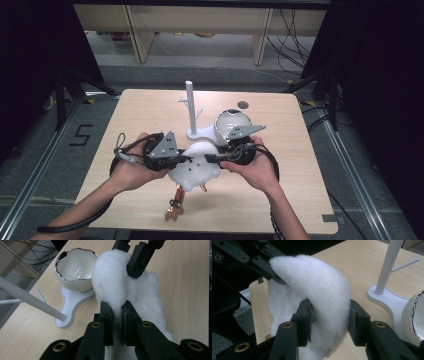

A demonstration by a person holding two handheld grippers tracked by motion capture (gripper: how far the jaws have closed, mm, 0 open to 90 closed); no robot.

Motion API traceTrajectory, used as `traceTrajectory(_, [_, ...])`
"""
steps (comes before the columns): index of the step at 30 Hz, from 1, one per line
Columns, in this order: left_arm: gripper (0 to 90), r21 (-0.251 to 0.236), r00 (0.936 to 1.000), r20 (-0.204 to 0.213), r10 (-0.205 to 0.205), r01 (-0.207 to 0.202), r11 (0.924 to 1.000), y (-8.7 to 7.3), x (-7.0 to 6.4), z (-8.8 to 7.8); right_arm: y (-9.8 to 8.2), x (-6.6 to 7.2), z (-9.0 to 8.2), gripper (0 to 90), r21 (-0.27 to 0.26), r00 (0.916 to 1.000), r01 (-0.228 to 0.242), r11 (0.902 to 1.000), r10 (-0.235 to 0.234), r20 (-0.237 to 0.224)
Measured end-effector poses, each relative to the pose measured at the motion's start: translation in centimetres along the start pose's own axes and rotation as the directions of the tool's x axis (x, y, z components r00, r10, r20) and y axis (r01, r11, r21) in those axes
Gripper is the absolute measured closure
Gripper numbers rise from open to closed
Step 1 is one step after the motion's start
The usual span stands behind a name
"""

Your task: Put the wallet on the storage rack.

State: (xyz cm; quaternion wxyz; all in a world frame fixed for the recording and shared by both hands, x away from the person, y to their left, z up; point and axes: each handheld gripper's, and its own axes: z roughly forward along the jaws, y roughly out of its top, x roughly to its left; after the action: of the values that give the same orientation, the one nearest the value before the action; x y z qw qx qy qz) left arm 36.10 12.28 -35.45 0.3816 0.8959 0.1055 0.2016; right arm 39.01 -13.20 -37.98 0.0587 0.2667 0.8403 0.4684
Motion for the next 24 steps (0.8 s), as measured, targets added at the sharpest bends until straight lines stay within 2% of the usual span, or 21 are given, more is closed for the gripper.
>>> traceTrajectory(1, [81.3, 0.002, 1.0, 0.002, 0.004, -0.004, 1.0, 0.0, 0.0, 0.0, 0.0, 0.0, 0.0, 66.1, 0.004, 0.9993, -0.007, 1.0, 0.007, -0.036])
traceTrajectory(2, [81.1, -0.003, 1.0, 0.001, 0.006, -0.006, 1.0, 0.1, 0.0, 0.1, -0.1, 0.1, -0.1, 72.4, 0.013, 0.9992, -0.019, 0.9997, 0.02, -0.034])
traceTrajectory(3, [80.9, -0.003, 1.0, 0.001, 0.006, -0.006, 1.0, 0.1, 0.0, 0.1, -0.1, 0.1, -0.1, 72.4, 0.013, 0.9992, -0.019, 0.9997, 0.02, -0.034])
traceTrajectory(4, [80.9, -0.005, 1.0, 0.004, 0.003, -0.003, 1.0, 0.1, 0.0, 0.2, -0.2, 0.1, -0.4, 74.6, 0.016, 0.9997, -0.02, 0.9997, 0.021, -0.014])
traceTrajectory(5, [80.3, -0.021, 1.0, 0.006, -0.004, 0.004, 0.9998, 0.0, 0.0, 0.3, -0.3, 0.1, -0.5, 77.6, 0.002, 0.9993, -0.014, 0.9999, 0.014, -0.034])
traceTrajectory(6, [80.0, -0.03, 0.9999, 0.008, -0.014, 0.015, 0.9994, 0.0, 0.1, 0.4, -0.5, 0.3, -0.6, 78.1, -0.006, 0.9986, -0.042, 0.9991, 0.042, -0.033])
traceTrajectory(10, [75.7, -0.067, 0.9998, 0.008, -0.018, 0.018, 0.9976, -0.1, 0.2, 0.6, -0.8, 0.5, -1.1, 79.5, -0.04, 0.9987, -0.05, 0.998, 0.05, -0.012])
traceTrajectory(11, [75.7, -0.077, 0.9995, 0.011, -0.031, 0.032, 0.9965, -0.2, 0.3, 0.6, -1.0, 0.5, -1.3, 79.7, -0.054, 0.9991, -0.042, 0.9976, 0.042, -0.002])
traceTrajectory(12, [73.6, -0.108, 0.9986, 0.009, -0.052, 0.053, 0.9927, -0.3, 0.3, 0.7, -1.1, 0.7, -1.5, 79.9, -0.064, 0.9988, -0.048, 0.9968, 0.049, 0.001])
traceTrajectory(13, [71.1, -0.114, 0.9988, 0.008, -0.049, 0.05, 0.9922, -0.3, 0.4, 0.6, -1.3, 0.7, -1.6, 80.1, -0.081, 0.9995, -0.031, 0.9963, 0.031, 0.005])
traceTrajectory(14, [68.0, -0.129, 0.9978, 0.0, -0.066, 0.065, 0.9895, -0.3, 0.4, 0.5, -1.4, 1.0, -1.9, 80.1, -0.072, 0.9979, -0.06, 0.9956, 0.062, 0.021])
traceTrajectory(15, [64.5, -0.125, 0.9979, -0.004, -0.064, 0.063, 0.9902, -0.3, 0.6, 0.3, -1.4, 0.9, -1.9, 80.2, -0.087, 0.9989, -0.037, 0.9955, 0.039, 0.026])
traceTrajectory(16, [61.3, -0.142, 0.9962, -0.005, -0.087, 0.085, 0.9862, -0.3, 0.5, 0.3, -1.5, 1.0, -2.1, 80.2, -0.09, 0.9978, -0.049, 0.9948, 0.052, 0.042])
traceTrajectory(17, [57.9, -0.156, 0.9951, -0.01, -0.098, 0.095, 0.9831, -0.4, 0.6, 0.1, -1.5, 0.8, -2.2, 80.2, -0.105, 0.9984, -0.036, 0.9938, 0.04, 0.039])
traceTrajectory(18, [55.2, -0.17, 0.9939, -0.023, -0.108, 0.103, 0.9802, -0.5, 0.6, -0.1, -1.5, 0.6, -2.4, 80.2, -0.11, 0.9979, -0.031, 0.9935, 0.037, 0.053])
traceTrajectory(19, [53.2, -0.183, 0.9922, -0.036, -0.119, 0.111, 0.9768, -0.6, 0.7, -0.5, -1.6, 0.6, -2.6, 80.2, -0.111, 0.9959, -0.054, 0.9923, 0.061, 0.066])
traceTrajectory(20, [52.0, -0.188, 0.9912, -0.043, -0.125, 0.115, 0.9754, -0.7, 0.8, -0.7, -1.6, 0.3, -2.7, 80.2, -0.134, 0.9965, -0.047, 0.9898, 0.056, 0.063])
traceTrajectory(21, [50.8, -0.2, 0.9879, -0.056, -0.145, 0.131, 0.9709, -1.0, 0.9, -1.0, -1.7, 0.3, -2.9, 80.2, -0.136, 0.9949, -0.065, 0.9885, 0.075, 0.068])
traceTrajectory(24, [46.0, -0.209, 0.9802, -0.083, -0.179, 0.159, 0.9649, -1.9, 1.1, -1.8, -1.7, 0.0, -3.5, 80.2, -0.148, 0.9909, -0.085, 0.9854, 0.099, 0.091])
